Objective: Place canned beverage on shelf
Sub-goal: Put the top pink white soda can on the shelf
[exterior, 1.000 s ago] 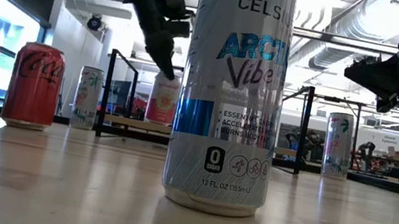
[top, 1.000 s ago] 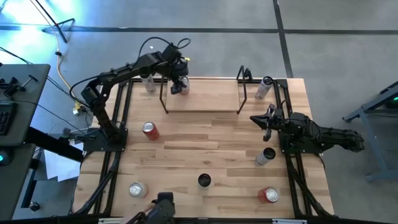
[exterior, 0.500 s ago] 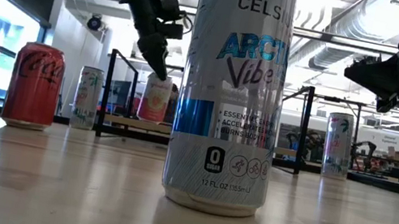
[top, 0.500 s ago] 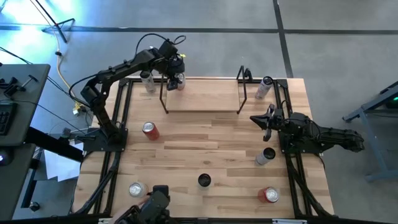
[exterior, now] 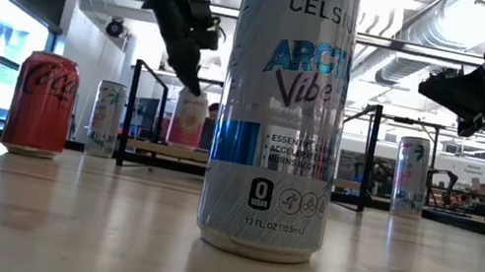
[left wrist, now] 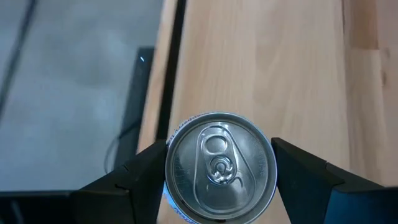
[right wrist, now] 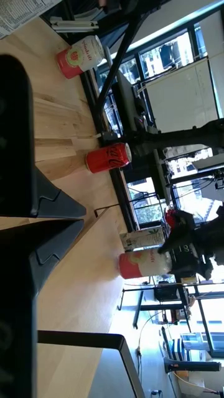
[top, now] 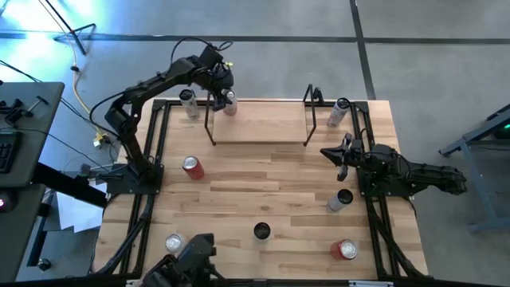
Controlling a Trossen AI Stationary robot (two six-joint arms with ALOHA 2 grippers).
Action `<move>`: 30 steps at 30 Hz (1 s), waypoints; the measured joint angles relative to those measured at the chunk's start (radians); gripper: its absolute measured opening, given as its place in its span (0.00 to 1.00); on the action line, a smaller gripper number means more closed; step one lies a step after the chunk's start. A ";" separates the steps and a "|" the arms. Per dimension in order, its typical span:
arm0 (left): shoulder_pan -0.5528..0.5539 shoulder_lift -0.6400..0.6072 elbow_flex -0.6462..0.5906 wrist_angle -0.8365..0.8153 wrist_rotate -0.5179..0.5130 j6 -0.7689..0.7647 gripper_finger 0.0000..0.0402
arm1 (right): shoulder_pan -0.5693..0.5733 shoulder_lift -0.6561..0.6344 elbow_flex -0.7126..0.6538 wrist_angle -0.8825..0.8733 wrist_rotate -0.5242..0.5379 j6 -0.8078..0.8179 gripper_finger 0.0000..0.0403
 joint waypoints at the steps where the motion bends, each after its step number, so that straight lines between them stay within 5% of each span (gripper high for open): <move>1: 0.000 0.005 0.001 0.007 0.000 0.000 0.59 | 0.000 0.000 0.000 0.000 0.000 0.000 0.00; 30: -0.005 0.018 0.002 0.056 -0.069 -0.103 0.67 | 0.000 0.000 0.000 0.000 0.000 0.000 0.00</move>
